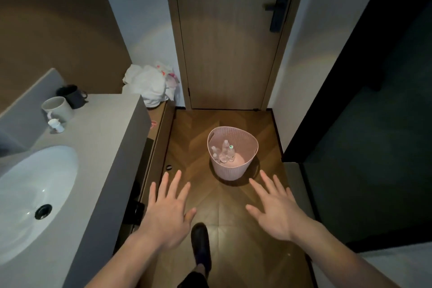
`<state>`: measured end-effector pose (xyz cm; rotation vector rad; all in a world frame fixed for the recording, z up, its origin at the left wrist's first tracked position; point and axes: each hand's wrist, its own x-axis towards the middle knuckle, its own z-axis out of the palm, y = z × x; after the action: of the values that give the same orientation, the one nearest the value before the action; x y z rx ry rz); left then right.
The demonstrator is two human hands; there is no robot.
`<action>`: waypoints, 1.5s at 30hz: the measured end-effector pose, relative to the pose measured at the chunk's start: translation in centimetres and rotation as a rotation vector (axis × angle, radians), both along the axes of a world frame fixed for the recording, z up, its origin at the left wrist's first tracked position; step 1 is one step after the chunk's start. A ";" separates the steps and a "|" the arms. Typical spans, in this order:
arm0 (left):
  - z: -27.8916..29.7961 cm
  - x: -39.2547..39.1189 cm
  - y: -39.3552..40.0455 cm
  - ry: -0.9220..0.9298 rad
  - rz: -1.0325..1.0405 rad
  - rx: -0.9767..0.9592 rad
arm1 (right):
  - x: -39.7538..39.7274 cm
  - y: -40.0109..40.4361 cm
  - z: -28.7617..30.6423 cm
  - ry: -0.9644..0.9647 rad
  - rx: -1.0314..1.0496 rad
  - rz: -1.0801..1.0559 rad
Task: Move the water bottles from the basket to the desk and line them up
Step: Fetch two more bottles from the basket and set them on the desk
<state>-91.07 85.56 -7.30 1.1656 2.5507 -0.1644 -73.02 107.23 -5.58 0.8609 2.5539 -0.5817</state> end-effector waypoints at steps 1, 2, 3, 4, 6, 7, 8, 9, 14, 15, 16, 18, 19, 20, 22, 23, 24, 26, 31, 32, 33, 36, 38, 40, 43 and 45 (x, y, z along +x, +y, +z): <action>-0.4 -1.2 1.3 0.001 0.000 0.005 | -1.0 1.1 -0.2 -0.007 -0.005 -0.005; -0.9 -2.5 2.6 -0.001 0.000 0.005 | -2.0 2.3 -0.4 -0.011 -0.005 -0.014; -1.4 -3.8 3.9 -0.004 -0.002 0.004 | -3.1 3.5 -0.7 -0.015 -0.001 -0.023; -1.8 -5.1 5.3 -0.012 -0.005 0.005 | -4.1 4.6 -1.1 -0.022 0.003 -0.029; -2.6 -7.8 8.1 -0.045 -0.019 -0.002 | -6.2 6.9 -2.0 -0.051 0.001 -0.040; -2.7 -9.1 9.4 -0.070 -0.023 -0.008 | -7.2 7.9 -2.3 -0.073 -0.006 -0.045; -2.9 -10.4 10.7 -0.091 -0.031 -0.014 | -8.4 8.9 -2.5 -0.093 -0.020 -0.053; -2.9 -11.6 12.1 -0.105 -0.041 -0.016 | -9.5 9.8 -2.6 -0.104 -0.039 -0.063; -4.3 -18.0 18.6 -0.138 -0.097 -0.038 | -14.9 14.8 -4.0 -0.089 -0.082 -0.118; -4.5 -18.9 19.8 -0.154 -0.111 -0.060 | -15.5 15.7 -4.3 -0.090 -0.103 -0.135; -4.8 -19.7 20.9 -0.161 -0.115 -0.062 | -16.0 16.6 -4.6 -0.078 -0.122 -0.154; -5.3 -21.3 23.4 -0.185 -0.120 -0.087 | -17.5 18.7 -5.1 -0.091 -0.152 -0.159; -5.6 -22.0 24.7 -0.206 -0.118 -0.098 | -18.3 19.9 -5.4 -0.102 -0.162 -0.155; -5.8 -22.8 25.9 -0.228 -0.113 -0.108 | -19.3 21.2 -5.8 -0.108 -0.170 -0.149; -6.7 -24.2 28.4 -0.254 -0.085 -0.114 | -21.2 23.8 -7.0 -0.099 -0.177 -0.147; -7.2 -24.9 29.7 -0.262 -0.069 -0.119 | -22.2 25.2 -7.7 -0.100 -0.181 -0.143; -7.7 -25.5 30.8 -0.272 -0.051 -0.130 | -23.2 26.5 -8.3 -0.106 -0.191 -0.134; -8.5 -26.5 33.0 -0.294 0.001 -0.149 | -25.0 29.2 -9.1 -0.109 -0.218 -0.102; -10.2 -28.4 38.4 -0.323 0.070 -0.196 | -29.4 35.3 -12.2 -0.076 -0.233 -0.025; -10.7 -29.0 39.7 -0.329 0.083 -0.195 | -30.2 36.7 -13.5 -0.054 -0.208 -0.004; -11.0 -29.5 40.8 -0.338 0.093 -0.188 | -31.0 37.9 -14.7 -0.042 -0.195 0.014; -12.8 -30.9 43.7 -0.379 0.096 -0.173 | -33.5 41.1 -18.3 -0.092 -0.238 0.020; -14.6 -31.7 45.5 -0.419 0.109 -0.164 | -35.0 42.8 -21.0 -0.085 -0.250 0.017; -17.1 -32.8 47.4 -0.459 0.128 -0.171 | -36.5 44.1 -23.6 -0.077 -0.264 0.019; -22.1 -35.4 50.5 -0.507 0.141 -0.201 | -38.5 45.7 -28.6 -0.137 -0.318 -0.038; -26.0 -37.0 52.4 -0.535 0.144 -0.221 | -39.6 46.4 -32.9 -0.156 -0.328 -0.066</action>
<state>-128.04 137.92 -33.29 0.8056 2.0717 -0.0828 -112.66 153.64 -38.51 0.8380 2.2150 -0.8871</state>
